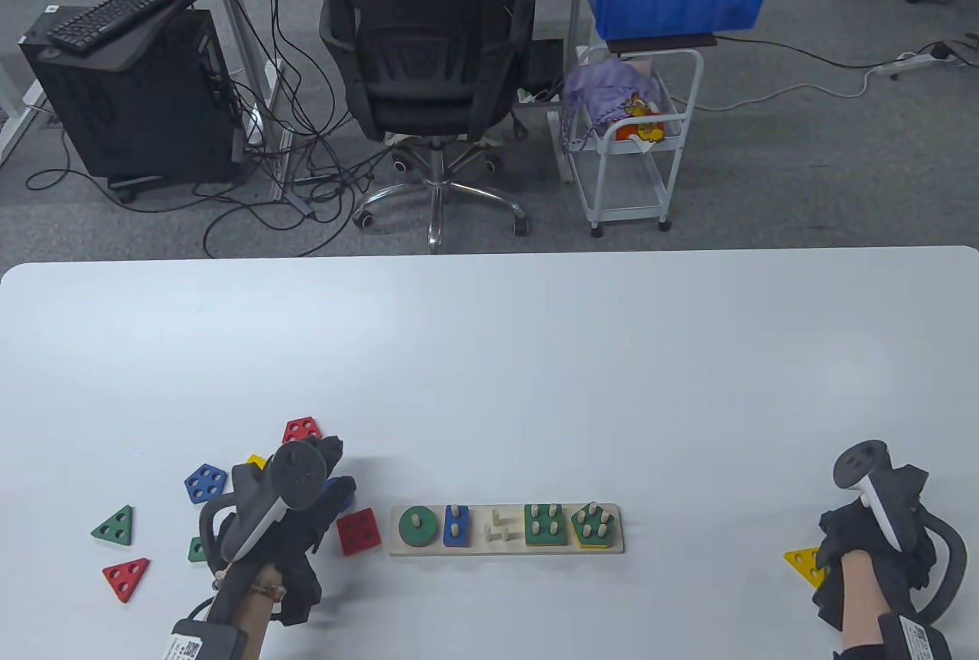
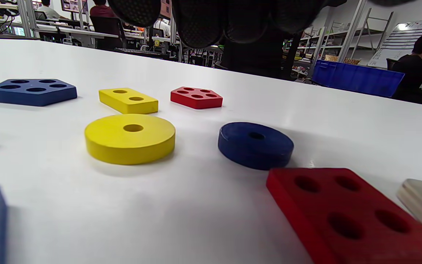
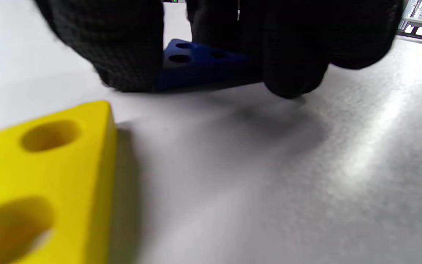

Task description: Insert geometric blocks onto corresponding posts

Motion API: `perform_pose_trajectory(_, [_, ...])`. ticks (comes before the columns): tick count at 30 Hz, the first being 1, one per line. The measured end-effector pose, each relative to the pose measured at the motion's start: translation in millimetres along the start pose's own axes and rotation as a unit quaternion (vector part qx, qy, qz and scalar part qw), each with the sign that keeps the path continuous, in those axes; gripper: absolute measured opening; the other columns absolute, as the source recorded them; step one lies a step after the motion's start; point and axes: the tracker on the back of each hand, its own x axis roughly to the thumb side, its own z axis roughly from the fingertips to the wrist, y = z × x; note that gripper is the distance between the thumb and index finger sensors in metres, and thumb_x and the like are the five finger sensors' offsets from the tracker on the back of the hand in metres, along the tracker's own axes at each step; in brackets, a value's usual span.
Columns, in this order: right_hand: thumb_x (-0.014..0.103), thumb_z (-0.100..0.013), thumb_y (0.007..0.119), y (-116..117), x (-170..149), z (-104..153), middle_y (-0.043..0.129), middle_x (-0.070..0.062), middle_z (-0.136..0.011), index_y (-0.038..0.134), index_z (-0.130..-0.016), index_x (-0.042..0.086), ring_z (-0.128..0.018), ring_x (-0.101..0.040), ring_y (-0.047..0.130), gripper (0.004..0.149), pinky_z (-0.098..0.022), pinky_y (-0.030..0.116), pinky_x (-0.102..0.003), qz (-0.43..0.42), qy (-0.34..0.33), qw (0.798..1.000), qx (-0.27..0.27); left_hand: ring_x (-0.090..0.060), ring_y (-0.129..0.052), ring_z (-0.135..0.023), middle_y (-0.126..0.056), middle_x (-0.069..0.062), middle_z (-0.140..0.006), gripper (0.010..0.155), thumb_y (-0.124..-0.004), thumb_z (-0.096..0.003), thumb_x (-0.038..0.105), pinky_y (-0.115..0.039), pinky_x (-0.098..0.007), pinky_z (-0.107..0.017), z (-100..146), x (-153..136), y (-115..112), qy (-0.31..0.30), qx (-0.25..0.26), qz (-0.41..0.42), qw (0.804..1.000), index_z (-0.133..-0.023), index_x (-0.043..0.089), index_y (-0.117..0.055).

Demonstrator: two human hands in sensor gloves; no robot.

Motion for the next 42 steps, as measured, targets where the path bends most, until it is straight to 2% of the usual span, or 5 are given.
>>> perform_pose_trajectory(11, [0.036, -0.042, 0.093, -4, -9, 2, 0.069, -0.024, -0.095, 0.073, -0.090, 0.013, -0.066, -0.031, 0.095, 0.056, -0.055, 0.084, -0.054, -0.037, -0.023, 0.998, -0.052, -0.019, -0.066, -0.111, -0.058, 0.014, -0.118, 0.066, -0.066, -0.0407, 0.065, -0.056, -0.053, -0.080, 0, 1, -1, 0.000, 0.000, 0.001, 1.000, -0.103, 0.046, -0.058])
perform_pose_trajectory(16, [0.033, -0.041, 0.094, -25, 2, 27, 0.068, -0.023, -0.097, 0.072, -0.090, 0.013, -0.070, -0.032, 0.094, 0.057, -0.058, 0.082, -0.055, -0.095, -0.141, 0.982, -0.080, -0.019, -0.065, -0.111, -0.059, 0.014, -0.118, 0.066, -0.066, -0.0408, 0.065, -0.055, -0.053, -0.080, 1, -1, 2, 0.003, 0.005, 0.006, 1.000, -0.104, 0.046, -0.058])
perform_pose_trajectory(24, [0.033, -0.041, 0.094, -58, 78, 126, 0.068, -0.023, -0.096, 0.072, -0.090, 0.013, -0.069, -0.032, 0.095, 0.058, -0.056, 0.083, -0.055, -0.085, -0.449, 0.878, -0.144, -0.020, -0.060, -0.114, -0.057, 0.014, -0.119, 0.066, -0.066, -0.0408, 0.065, -0.052, -0.055, -0.081, 5, 3, 7, -0.004, 0.016, 0.012, 1.000, -0.104, 0.047, -0.057])
perform_pose_trajectory(33, [0.036, -0.042, 0.092, -36, 175, 230, 0.069, -0.024, -0.095, 0.073, -0.091, 0.014, -0.067, -0.032, 0.095, 0.057, -0.054, 0.083, -0.056, 0.014, -0.650, 0.754, -0.092, -0.019, -0.060, -0.114, -0.057, 0.014, -0.119, 0.066, -0.065, -0.0409, 0.065, -0.051, -0.056, -0.081, 5, 1, 7, -0.002, 0.016, 0.006, 1.000, -0.104, 0.047, -0.057])
perform_pose_trajectory(42, [0.036, -0.042, 0.092, 5, 232, 272, 0.069, -0.023, -0.095, 0.070, -0.094, 0.010, -0.067, -0.031, 0.096, 0.062, -0.057, 0.082, -0.058, 0.075, -0.698, 0.710, -0.062, -0.020, -0.058, -0.115, -0.056, 0.014, -0.119, 0.066, -0.065, -0.0408, 0.065, -0.050, -0.056, -0.082, 5, 3, 6, -0.003, 0.011, -0.004, 1.000, -0.104, 0.047, -0.057])
